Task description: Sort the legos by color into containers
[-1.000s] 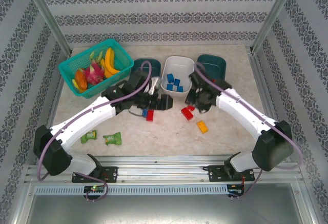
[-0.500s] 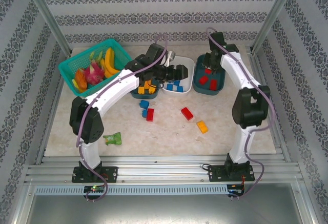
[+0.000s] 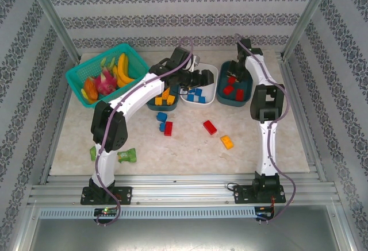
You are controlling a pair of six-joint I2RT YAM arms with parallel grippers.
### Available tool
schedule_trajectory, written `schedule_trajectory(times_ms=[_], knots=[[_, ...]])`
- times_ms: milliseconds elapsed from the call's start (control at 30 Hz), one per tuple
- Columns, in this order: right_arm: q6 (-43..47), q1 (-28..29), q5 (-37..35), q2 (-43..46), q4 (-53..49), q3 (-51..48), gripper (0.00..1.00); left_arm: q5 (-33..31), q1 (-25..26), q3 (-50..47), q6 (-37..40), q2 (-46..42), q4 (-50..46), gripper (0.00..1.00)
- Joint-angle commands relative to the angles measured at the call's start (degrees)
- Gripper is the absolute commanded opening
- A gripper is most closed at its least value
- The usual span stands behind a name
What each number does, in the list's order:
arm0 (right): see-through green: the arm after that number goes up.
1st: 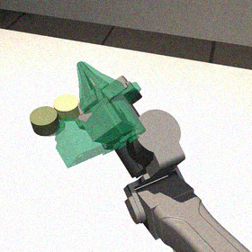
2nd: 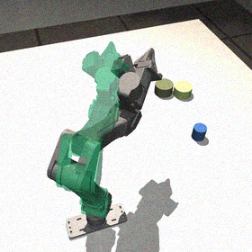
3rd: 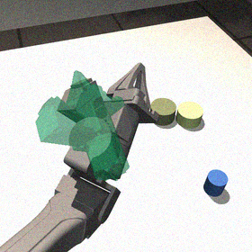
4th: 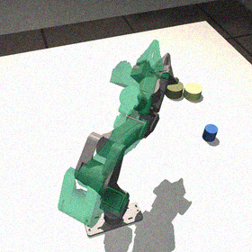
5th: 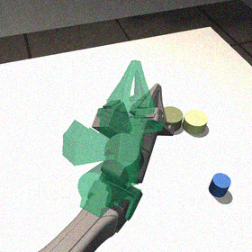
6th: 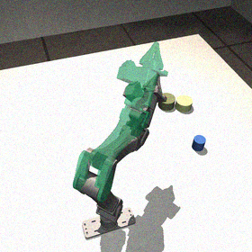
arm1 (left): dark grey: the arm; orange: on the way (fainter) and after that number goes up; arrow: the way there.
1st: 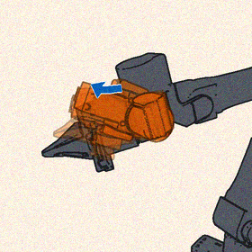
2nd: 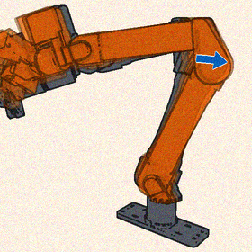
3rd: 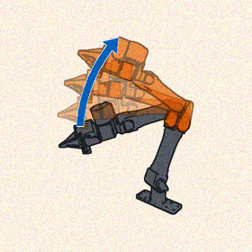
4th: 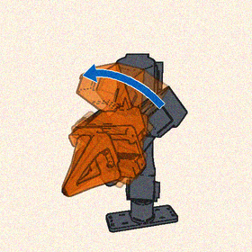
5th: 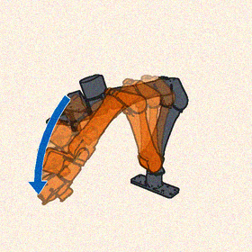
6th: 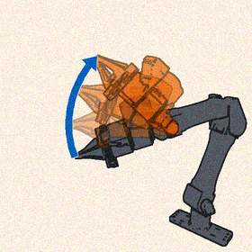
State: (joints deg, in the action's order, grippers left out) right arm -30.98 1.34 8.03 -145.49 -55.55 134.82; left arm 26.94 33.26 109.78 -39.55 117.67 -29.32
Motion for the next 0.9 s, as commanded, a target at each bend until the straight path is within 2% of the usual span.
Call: schedule_trajectory(times_ms=[0,133,333,433,533,700,867], knots=[[0.5,0.1,2.9,-0.4,-4.4,3.3,0.45,-1.1,-0.5,2.2,-0.5,0.4,-1.9,0.84],[-0.1,0.4,1.8,3.7,-4.2,1.8,0.56,-1.4,-0.3,0.7,-0.3,-0.4,-3.7,0.84],[-1.1,2.1,-2.1,16.8,-2.9,-4.8,0.59,-0.7,1.3,-4.1,-3.9,-2.9,-5.4,0.82],[-1.8,5.0,-5.9,26.0,-2.7,-12.1,0.59,0.8,2.9,-5.9,-7.7,-2.9,-6.9,0.81],[-3.0,8.7,-9.9,37.8,-0.7,-24.2,0.57,1.2,5.2,-7.4,-11.8,-2.5,-8.3,0.8],[-5.7,14.6,-12.5,58.1,1.3,-44.1,0.56,1.0,9.6,-8.4,-20.4,-0.9,-9.9,0.8],[-7.8,21.9,-13.6,75.4,-0.9,-56.7,0.56,0.9,13.4,-4.6,-26.8,2.3,-15.1,0.8]])
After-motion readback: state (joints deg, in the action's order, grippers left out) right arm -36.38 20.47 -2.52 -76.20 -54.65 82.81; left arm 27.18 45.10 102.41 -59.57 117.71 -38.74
